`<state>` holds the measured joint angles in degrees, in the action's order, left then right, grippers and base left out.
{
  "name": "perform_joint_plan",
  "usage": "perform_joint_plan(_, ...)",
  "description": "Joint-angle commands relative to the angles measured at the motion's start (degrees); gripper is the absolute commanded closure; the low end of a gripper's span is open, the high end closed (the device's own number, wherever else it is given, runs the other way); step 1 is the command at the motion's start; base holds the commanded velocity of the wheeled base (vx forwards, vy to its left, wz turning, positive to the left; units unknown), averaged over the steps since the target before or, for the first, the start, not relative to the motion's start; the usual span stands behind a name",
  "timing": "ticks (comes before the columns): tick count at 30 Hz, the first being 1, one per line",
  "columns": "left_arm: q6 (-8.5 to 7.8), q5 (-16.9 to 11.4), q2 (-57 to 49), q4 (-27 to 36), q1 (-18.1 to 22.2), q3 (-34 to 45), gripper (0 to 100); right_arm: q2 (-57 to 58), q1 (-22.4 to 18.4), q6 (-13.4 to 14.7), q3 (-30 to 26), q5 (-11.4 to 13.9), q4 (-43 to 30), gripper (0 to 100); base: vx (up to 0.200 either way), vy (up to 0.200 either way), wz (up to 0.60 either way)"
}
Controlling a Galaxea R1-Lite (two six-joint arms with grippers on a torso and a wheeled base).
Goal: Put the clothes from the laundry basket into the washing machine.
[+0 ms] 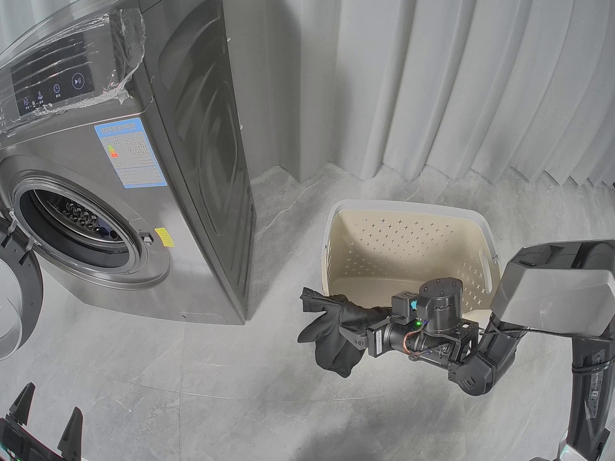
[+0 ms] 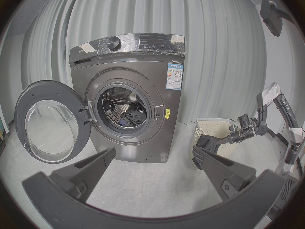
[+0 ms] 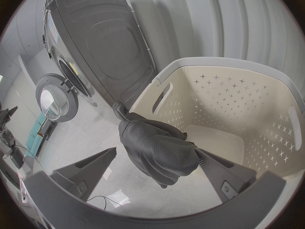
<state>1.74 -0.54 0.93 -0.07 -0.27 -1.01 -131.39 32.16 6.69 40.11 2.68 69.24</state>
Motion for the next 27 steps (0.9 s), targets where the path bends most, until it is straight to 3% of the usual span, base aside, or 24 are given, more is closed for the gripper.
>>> perform_joint_plan(1,0.01,0.0,-0.7,0.0,0.0,1.0,0,-0.6,-0.1,0.1,0.6,0.0,0.0,100,0.000,0.000,0.00)
perform_joint_plan(12,0.10,0.0,-0.7,0.0,0.0,0.9,0,3.6,-0.5,0.0,-2.8,0.5,0.9,100,0.000,0.000,0.00)
perform_joint_plan(22,0.10,0.0,-0.7,0.0,0.0,0.9,0,19.4,0.7,0.3,-11.5,0.7,0.9,100,0.000,0.000,0.00)
perform_joint_plan(27,0.01,0.0,-0.7,0.0,0.0,0.9,0,29.0,3.3,0.7,-13.7,0.1,2.7,100,0.000,0.000,0.00)
